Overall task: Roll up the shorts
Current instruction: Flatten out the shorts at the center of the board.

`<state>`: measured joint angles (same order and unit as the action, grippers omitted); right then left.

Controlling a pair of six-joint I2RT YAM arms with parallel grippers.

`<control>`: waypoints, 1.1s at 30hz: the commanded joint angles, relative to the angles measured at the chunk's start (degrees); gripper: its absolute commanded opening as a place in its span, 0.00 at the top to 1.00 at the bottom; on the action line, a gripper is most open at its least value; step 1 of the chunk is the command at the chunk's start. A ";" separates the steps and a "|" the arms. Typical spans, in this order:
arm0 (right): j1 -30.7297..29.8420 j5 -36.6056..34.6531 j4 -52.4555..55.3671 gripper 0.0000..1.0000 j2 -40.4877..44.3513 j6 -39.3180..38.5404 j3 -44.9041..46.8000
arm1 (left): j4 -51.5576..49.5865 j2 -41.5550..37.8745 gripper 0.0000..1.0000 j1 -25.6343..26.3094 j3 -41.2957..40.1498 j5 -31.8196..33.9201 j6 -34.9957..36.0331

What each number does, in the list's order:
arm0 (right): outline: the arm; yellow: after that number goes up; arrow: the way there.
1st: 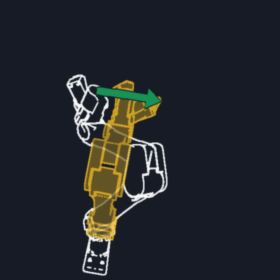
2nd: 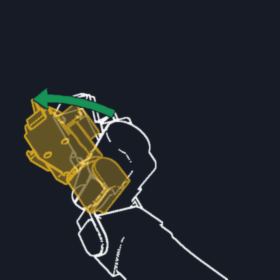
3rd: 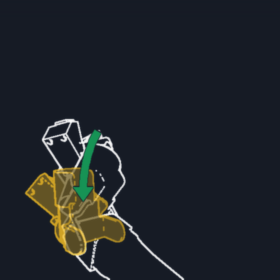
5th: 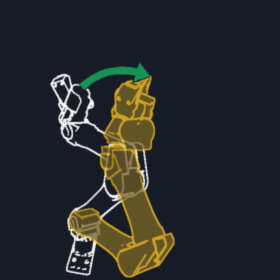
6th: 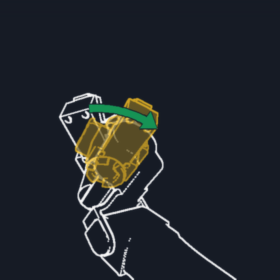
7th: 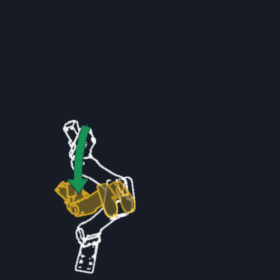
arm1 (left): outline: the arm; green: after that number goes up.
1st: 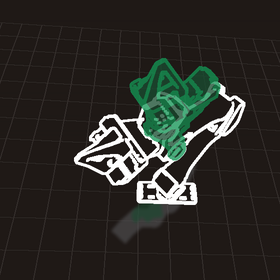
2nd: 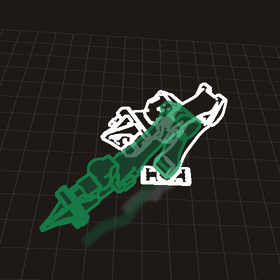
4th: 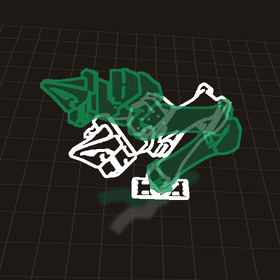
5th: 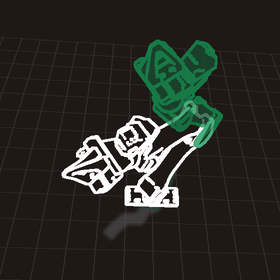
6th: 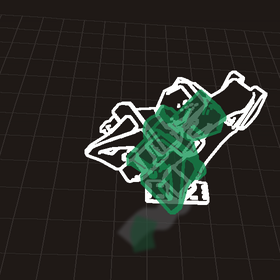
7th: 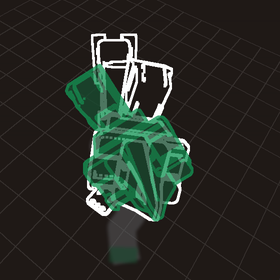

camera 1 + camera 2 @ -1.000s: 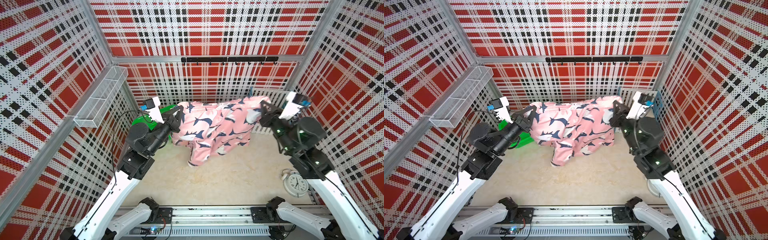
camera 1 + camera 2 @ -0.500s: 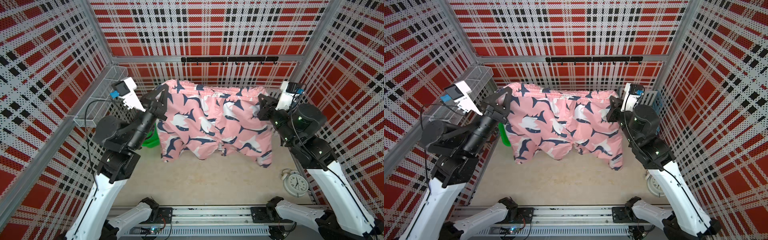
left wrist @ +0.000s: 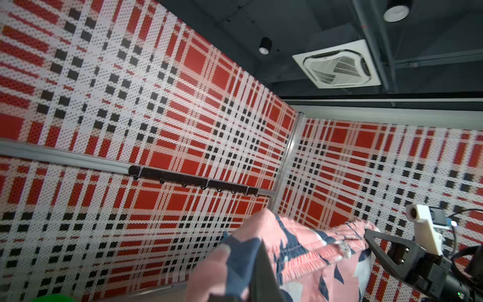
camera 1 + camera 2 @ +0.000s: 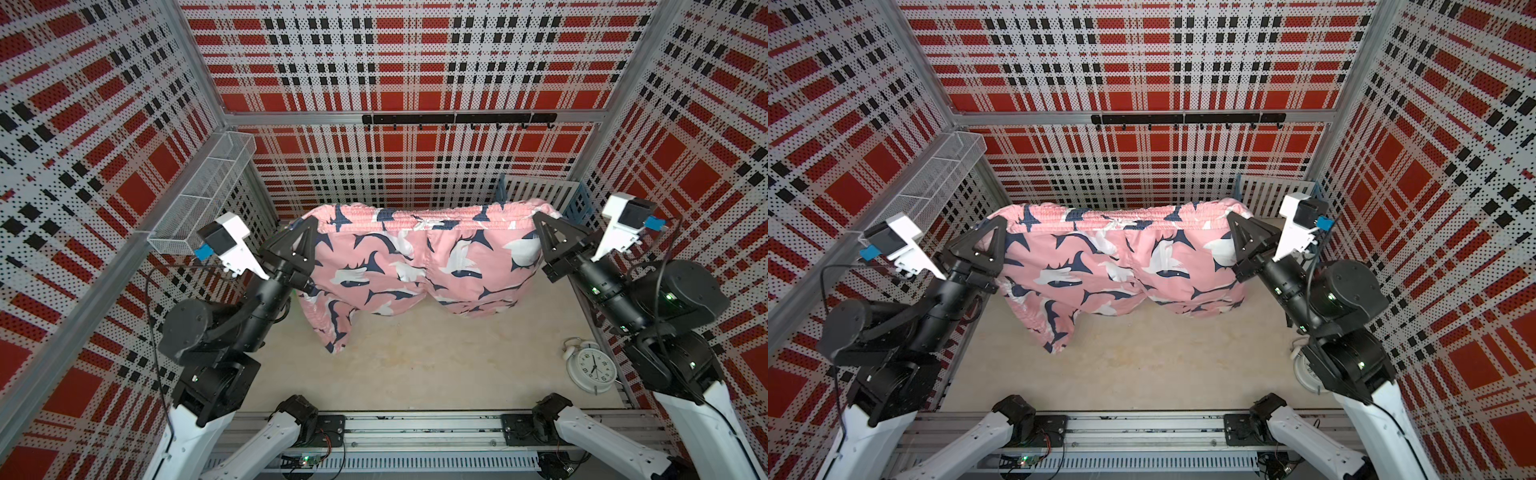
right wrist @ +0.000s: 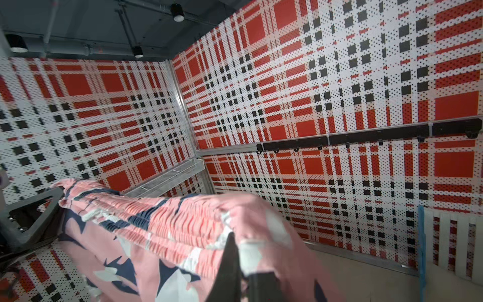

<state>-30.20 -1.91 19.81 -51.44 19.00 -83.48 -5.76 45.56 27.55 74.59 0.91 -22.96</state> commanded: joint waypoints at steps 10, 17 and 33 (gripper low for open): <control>5.95 -18.70 -7.97 1.00 -26.40 3.81 -15.11 | 16.44 38.81 1.00 -7.27 16.70 -2.46 -15.31; 6.38 -17.90 -6.39 1.00 -27.09 0.42 -25.16 | 6.02 48.44 1.00 -7.25 39.03 -6.10 -11.45; -0.37 -4.64 7.51 1.00 -3.81 15.65 27.71 | -6.10 24.69 1.00 -8.67 -23.44 -1.44 -11.25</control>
<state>-28.86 -6.11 23.29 -59.72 30.65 -61.71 -5.65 74.39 19.75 58.87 -5.54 -33.85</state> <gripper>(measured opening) 0.074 0.061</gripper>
